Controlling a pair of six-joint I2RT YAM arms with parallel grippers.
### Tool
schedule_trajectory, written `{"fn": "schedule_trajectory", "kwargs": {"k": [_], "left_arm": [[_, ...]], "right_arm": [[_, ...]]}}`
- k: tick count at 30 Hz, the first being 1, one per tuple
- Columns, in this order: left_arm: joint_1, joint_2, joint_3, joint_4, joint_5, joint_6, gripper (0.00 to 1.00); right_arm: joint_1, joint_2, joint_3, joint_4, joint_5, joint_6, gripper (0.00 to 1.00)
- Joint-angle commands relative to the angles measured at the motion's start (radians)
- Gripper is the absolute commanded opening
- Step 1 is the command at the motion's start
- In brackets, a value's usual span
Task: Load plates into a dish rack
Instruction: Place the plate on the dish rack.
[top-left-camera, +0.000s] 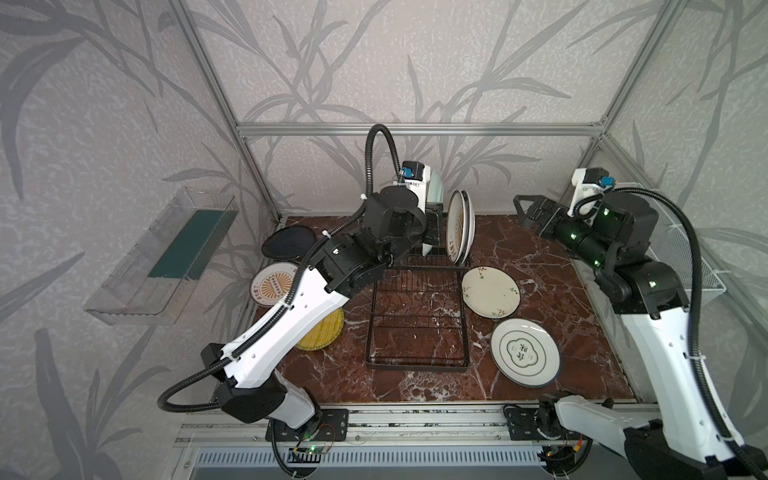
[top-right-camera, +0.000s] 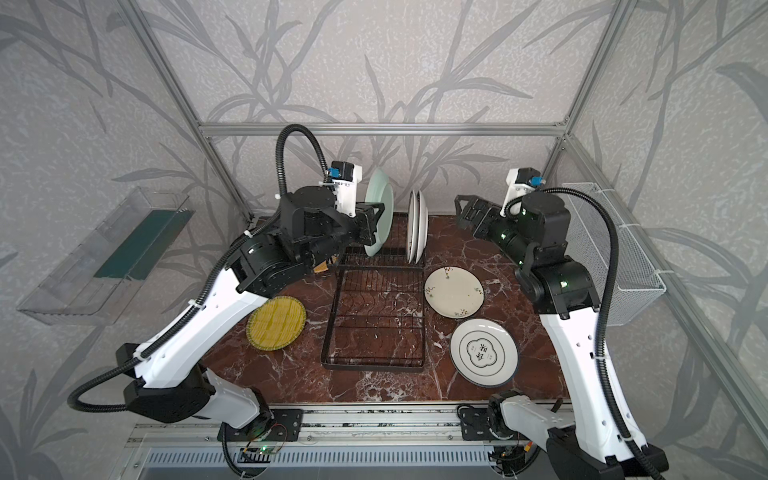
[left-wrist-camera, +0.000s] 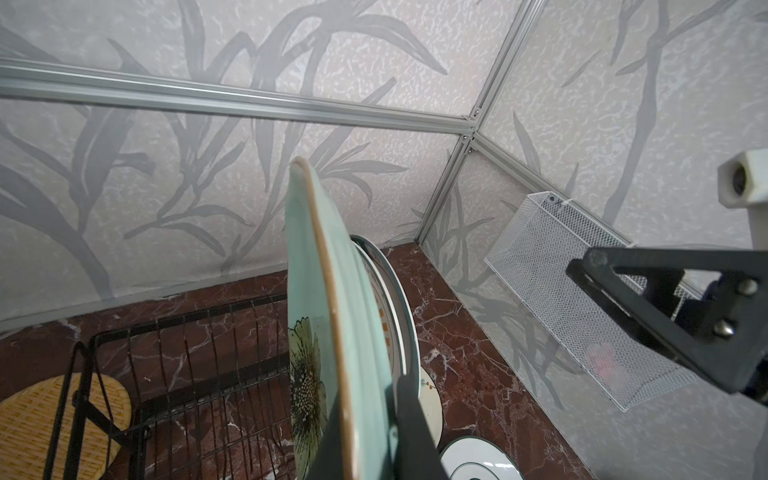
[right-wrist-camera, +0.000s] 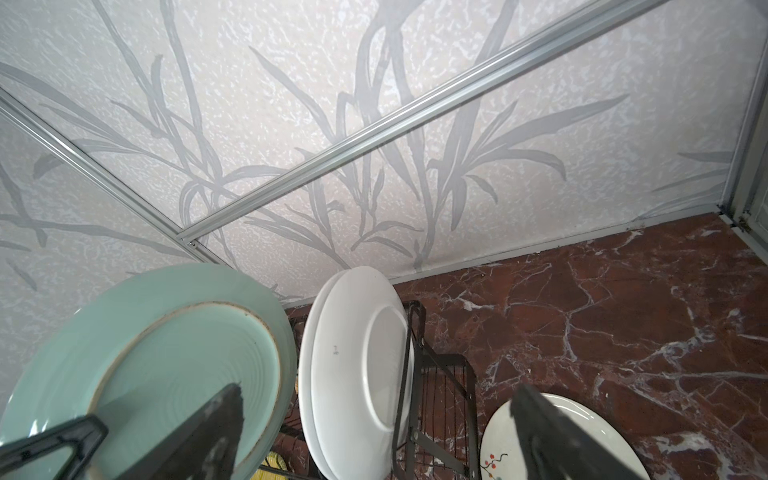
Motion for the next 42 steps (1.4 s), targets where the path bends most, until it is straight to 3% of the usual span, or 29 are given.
{"fn": "schedule_trajectory", "kwargs": {"k": [1,12,42], "left_arm": [[0.009,0.01,0.081,0.088,-0.055,-0.071,0.0],[0.014,0.123,0.145,0.093,-0.079,-0.149,0.0],[0.011,0.267,0.221,0.07,-0.151,-0.177,0.0]], "right_arm": [[-0.03,-0.042,-0.108,0.091,-0.074,-0.014,0.99],[-0.062,-0.146,-0.306,0.138,-0.133,-0.017,0.99],[-0.121,-0.178,-0.485,0.196,-0.234,0.025,0.99]]}}
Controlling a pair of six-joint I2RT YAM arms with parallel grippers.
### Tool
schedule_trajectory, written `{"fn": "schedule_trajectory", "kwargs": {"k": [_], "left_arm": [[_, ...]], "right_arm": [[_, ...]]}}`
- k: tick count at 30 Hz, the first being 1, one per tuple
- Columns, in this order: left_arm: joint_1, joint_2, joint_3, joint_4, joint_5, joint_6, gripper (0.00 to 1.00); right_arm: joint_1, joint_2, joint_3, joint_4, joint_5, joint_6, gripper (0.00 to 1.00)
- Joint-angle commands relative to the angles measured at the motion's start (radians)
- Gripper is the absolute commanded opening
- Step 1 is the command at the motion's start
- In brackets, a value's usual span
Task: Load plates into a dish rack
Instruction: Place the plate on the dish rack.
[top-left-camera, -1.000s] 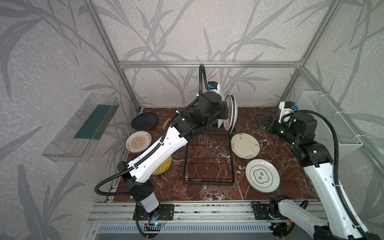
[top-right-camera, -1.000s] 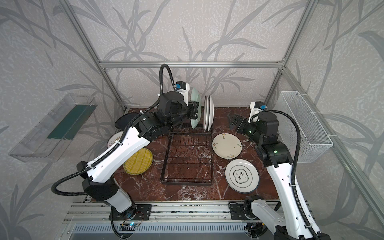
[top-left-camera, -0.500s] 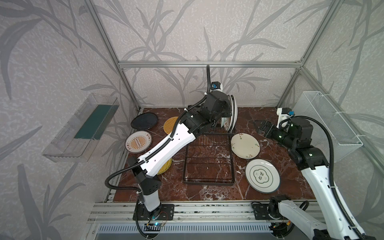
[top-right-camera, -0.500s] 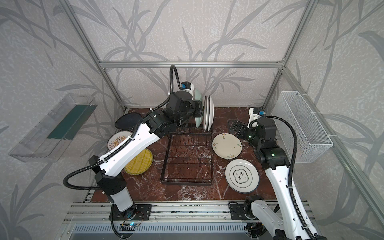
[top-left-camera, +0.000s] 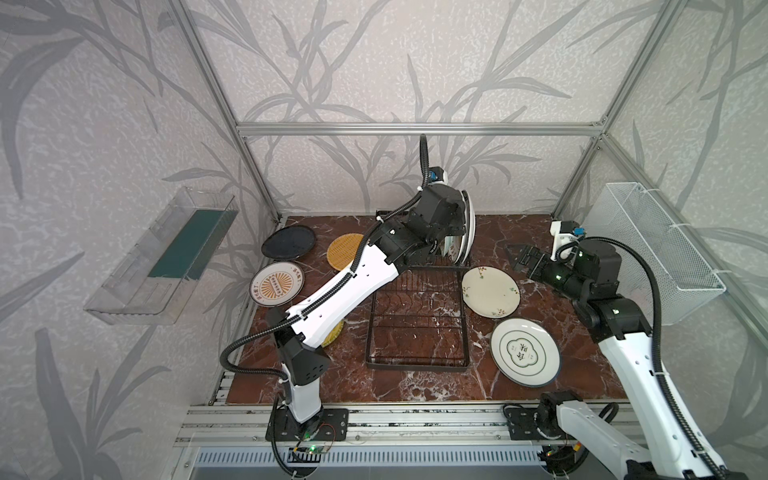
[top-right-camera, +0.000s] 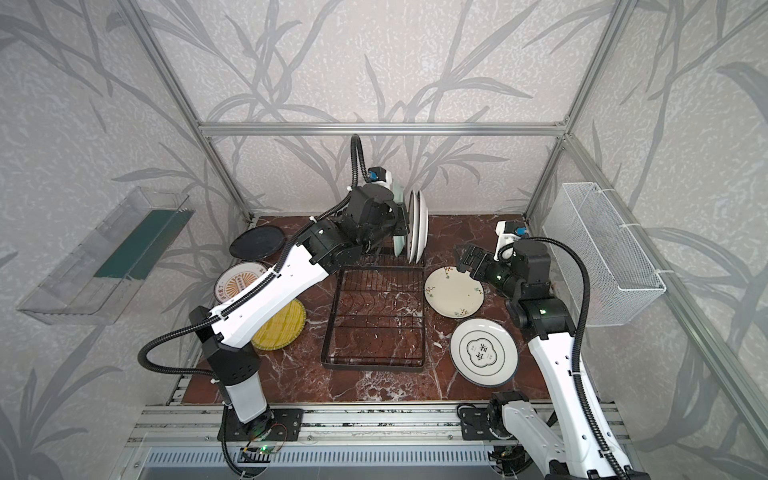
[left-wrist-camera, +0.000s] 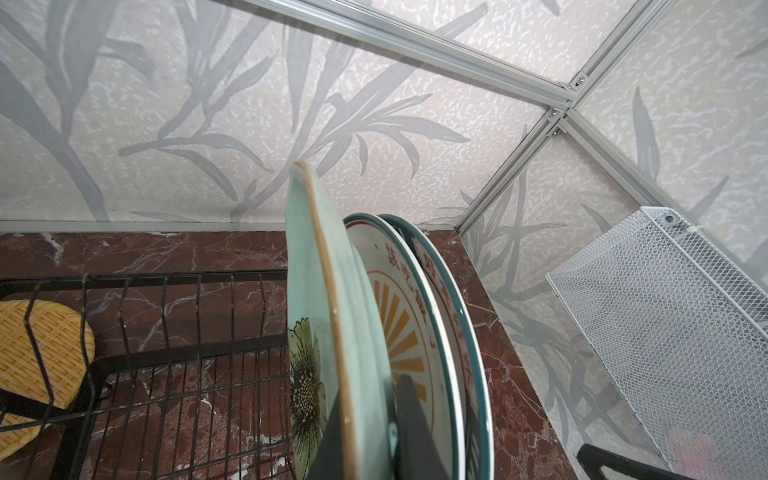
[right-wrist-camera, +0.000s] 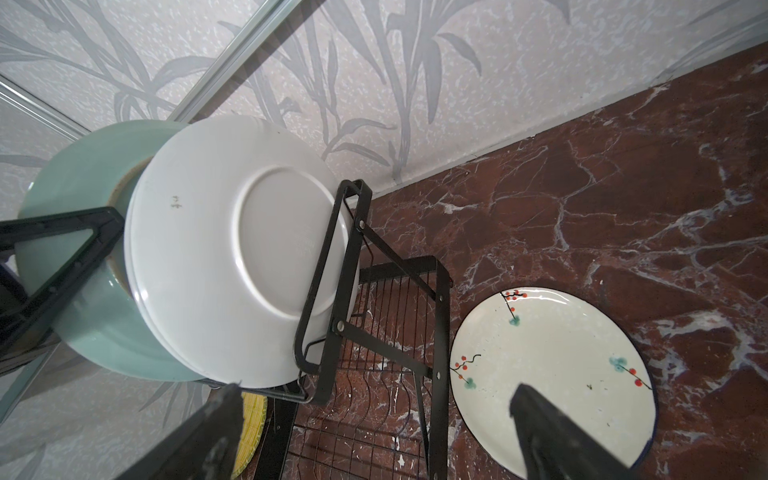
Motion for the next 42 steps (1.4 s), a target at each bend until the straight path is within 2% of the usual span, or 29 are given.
{"fn": "schedule_trajectory", "kwargs": {"k": [1,4,10,28,42], "left_arm": [[-0.001,-0.009,0.081,0.096,-0.054,-0.002,0.0],[-0.011,-0.01,0.112,0.109,-0.089,0.042,0.0],[-0.014,-0.038,0.092,0.151,-0.107,0.047,0.0],[-0.014,-0.068,-0.012,0.161,-0.066,-0.03,0.0],[-0.014,-0.068,-0.054,0.187,-0.035,-0.032,0.0]], "right_arm": [[-0.005,-0.012,-0.015,0.043,-0.032,0.016,0.99],[-0.006,-0.011,-0.028,0.053,-0.039,0.025,0.99],[-0.007,-0.011,-0.037,0.059,-0.041,0.028,0.99],[-0.007,-0.009,-0.058,0.069,-0.05,0.036,0.99],[-0.009,-0.013,-0.076,0.074,-0.053,0.039,0.99]]}}
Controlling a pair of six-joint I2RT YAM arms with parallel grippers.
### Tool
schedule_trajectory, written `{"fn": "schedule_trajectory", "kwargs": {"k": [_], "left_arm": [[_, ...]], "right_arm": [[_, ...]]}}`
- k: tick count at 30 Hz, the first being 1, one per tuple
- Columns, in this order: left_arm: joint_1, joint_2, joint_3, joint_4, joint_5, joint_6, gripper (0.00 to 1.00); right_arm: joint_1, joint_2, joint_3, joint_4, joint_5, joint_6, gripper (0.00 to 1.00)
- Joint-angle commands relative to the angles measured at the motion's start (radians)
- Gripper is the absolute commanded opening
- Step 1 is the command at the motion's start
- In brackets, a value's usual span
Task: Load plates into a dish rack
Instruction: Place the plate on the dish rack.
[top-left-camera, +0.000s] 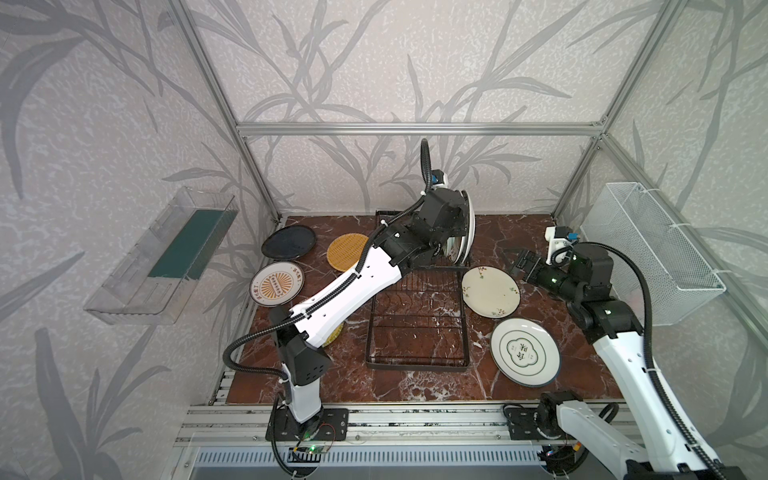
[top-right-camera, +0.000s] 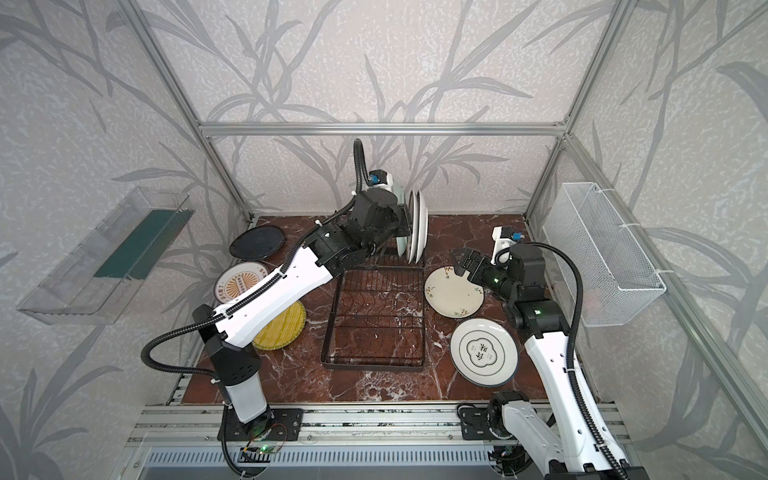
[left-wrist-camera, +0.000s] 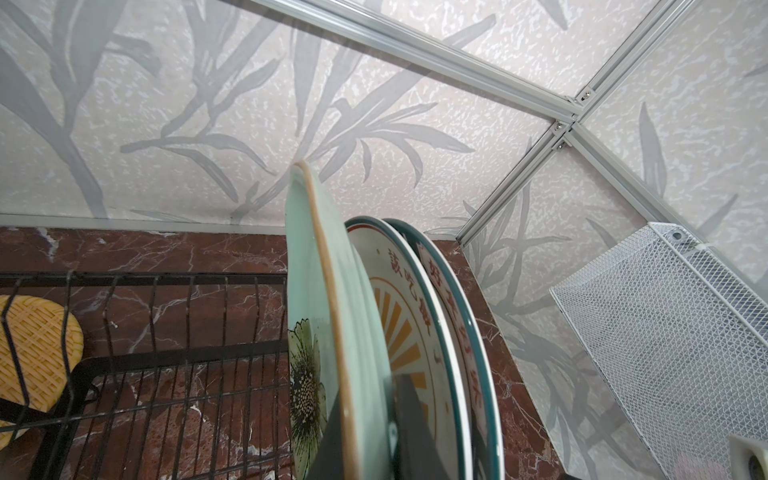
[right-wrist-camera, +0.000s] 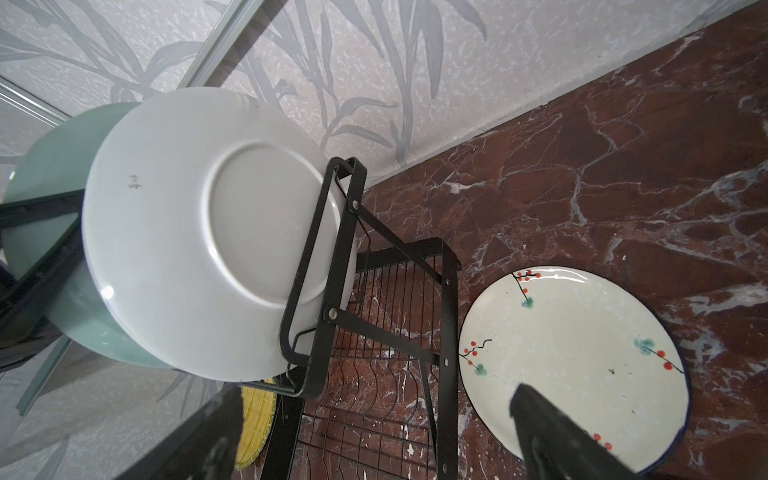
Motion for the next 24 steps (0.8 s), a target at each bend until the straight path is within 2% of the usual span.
{"fn": "schedule_trajectory", "kwargs": {"k": [1,7,24], "left_arm": [[-0.007,-0.063,0.013,0.109,-0.013,-0.006,0.0],[-0.008,-0.063,0.013,0.077,-0.044,0.023,0.0],[-0.008,-0.003,0.034,0.025,-0.038,0.08,0.0]], "right_arm": [[-0.004,-0.013,-0.011,0.028,-0.017,0.001,0.99],[-0.006,-0.008,-0.018,0.035,-0.022,0.004,0.99],[-0.014,-0.029,-0.056,0.036,-0.052,-0.012,0.99]]}}
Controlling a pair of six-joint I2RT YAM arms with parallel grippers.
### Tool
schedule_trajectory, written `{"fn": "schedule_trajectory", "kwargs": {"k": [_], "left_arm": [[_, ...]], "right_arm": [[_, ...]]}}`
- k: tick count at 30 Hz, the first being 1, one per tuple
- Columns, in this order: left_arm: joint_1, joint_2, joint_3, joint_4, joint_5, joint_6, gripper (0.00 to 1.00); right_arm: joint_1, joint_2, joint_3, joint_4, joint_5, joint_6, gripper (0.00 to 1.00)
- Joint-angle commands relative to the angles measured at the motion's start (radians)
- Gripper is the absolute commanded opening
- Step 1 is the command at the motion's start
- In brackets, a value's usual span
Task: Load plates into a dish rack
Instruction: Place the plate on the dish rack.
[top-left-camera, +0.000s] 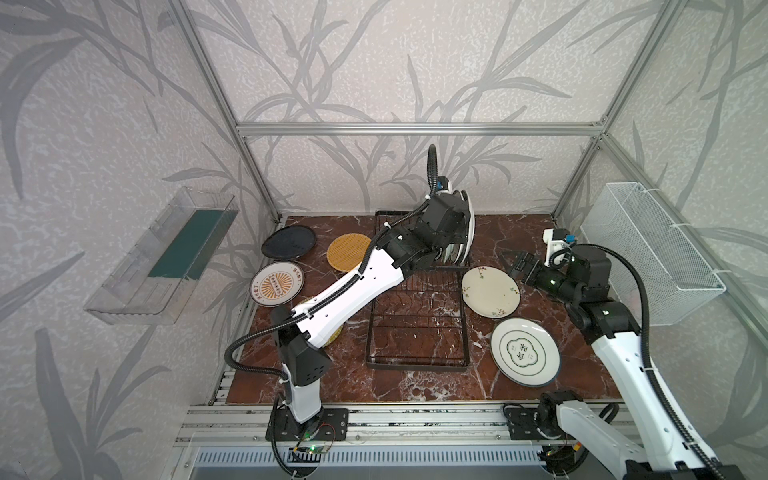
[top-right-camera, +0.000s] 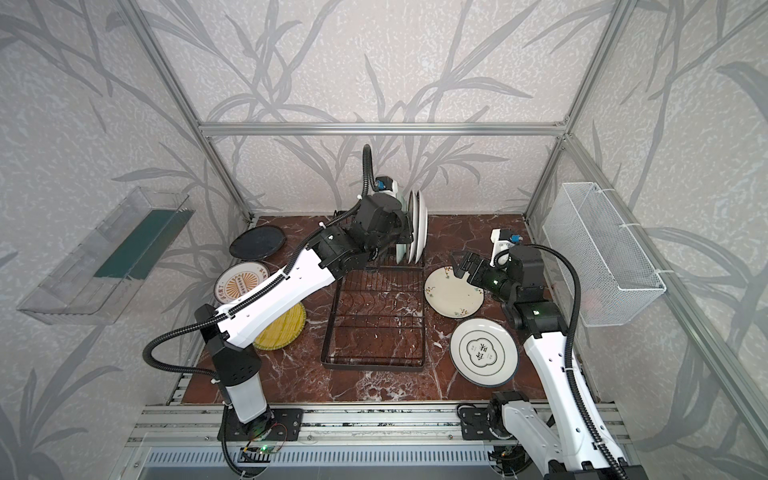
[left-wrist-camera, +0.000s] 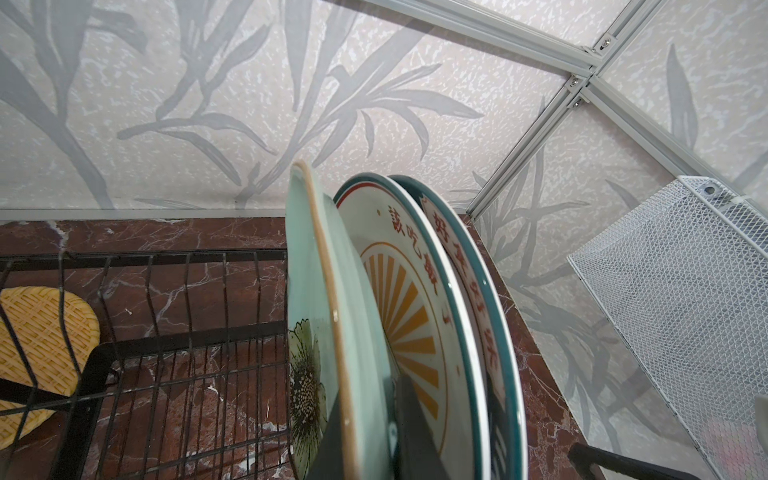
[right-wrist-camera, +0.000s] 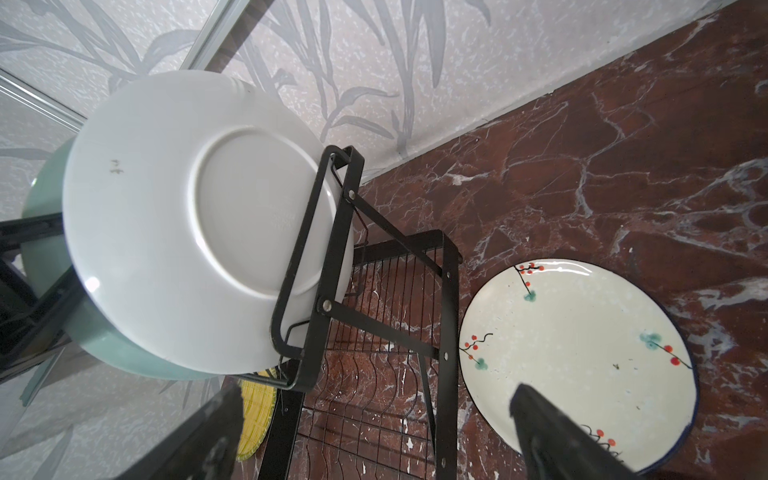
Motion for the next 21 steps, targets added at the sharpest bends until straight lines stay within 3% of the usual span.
{"fn": "schedule_trajectory", "kwargs": {"k": [1,4,21], "left_arm": [[-0.003,-0.004,0.047,0.066,-0.038,0.031,0.0],[-0.002,0.001,0.048,0.064,-0.034,0.037,0.01],[-0.003,-0.017,0.059,0.065,-0.027,0.033,0.27]], "right_arm": [[-0.005,-0.03,-0.023,0.022,-0.024,-0.006,0.99],[-0.005,-0.043,-0.041,0.024,-0.031,0.001,0.99],[-0.013,-0.06,-0.04,0.006,-0.034,-0.002,0.99]]}}
